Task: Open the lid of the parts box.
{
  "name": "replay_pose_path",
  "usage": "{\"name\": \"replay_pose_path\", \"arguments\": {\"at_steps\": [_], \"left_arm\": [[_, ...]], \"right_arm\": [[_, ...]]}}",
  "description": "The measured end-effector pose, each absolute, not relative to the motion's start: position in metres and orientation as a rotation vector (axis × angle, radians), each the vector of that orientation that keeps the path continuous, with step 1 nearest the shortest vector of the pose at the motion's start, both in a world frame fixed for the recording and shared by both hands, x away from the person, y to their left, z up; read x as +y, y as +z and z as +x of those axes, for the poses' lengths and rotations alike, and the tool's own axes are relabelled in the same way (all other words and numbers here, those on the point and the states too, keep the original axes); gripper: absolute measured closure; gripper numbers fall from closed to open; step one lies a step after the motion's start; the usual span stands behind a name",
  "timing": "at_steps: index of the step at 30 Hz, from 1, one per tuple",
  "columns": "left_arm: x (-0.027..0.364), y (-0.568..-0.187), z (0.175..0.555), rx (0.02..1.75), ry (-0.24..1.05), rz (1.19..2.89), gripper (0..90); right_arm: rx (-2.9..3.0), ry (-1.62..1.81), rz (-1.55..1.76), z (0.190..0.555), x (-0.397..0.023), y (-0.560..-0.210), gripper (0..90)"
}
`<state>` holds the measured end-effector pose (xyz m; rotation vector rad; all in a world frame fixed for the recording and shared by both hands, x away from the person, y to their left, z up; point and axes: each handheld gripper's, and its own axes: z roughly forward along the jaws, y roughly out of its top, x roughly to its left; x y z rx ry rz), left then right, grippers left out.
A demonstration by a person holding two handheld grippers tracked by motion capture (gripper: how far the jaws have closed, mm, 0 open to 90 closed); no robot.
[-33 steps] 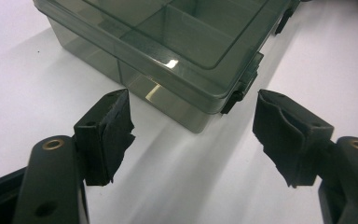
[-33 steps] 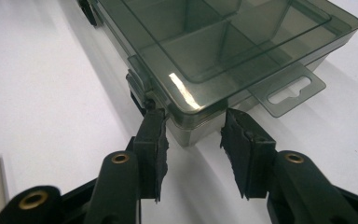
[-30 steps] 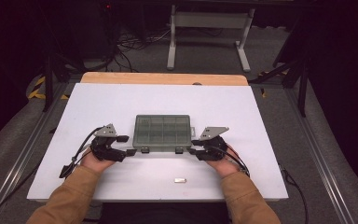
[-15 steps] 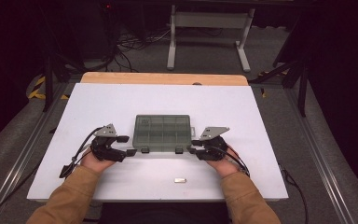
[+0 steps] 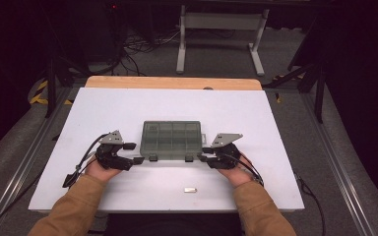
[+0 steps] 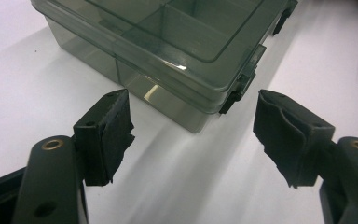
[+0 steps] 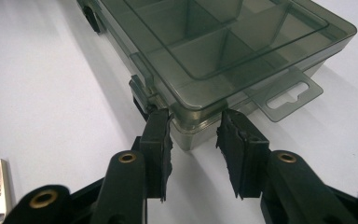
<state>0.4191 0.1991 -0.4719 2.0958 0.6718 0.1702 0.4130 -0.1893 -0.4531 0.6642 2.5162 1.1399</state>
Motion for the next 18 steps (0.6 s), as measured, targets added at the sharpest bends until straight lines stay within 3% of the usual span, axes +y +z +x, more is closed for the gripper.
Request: {"name": "replay_pose_path", "arguments": {"at_steps": [18], "left_arm": [[0.2012,-0.4685,0.4173,0.66,0.174,2.068,29.0]], "right_arm": [[2.481,1.209,0.659,0.4111,-0.1922,-0.4459,67.8]]}}
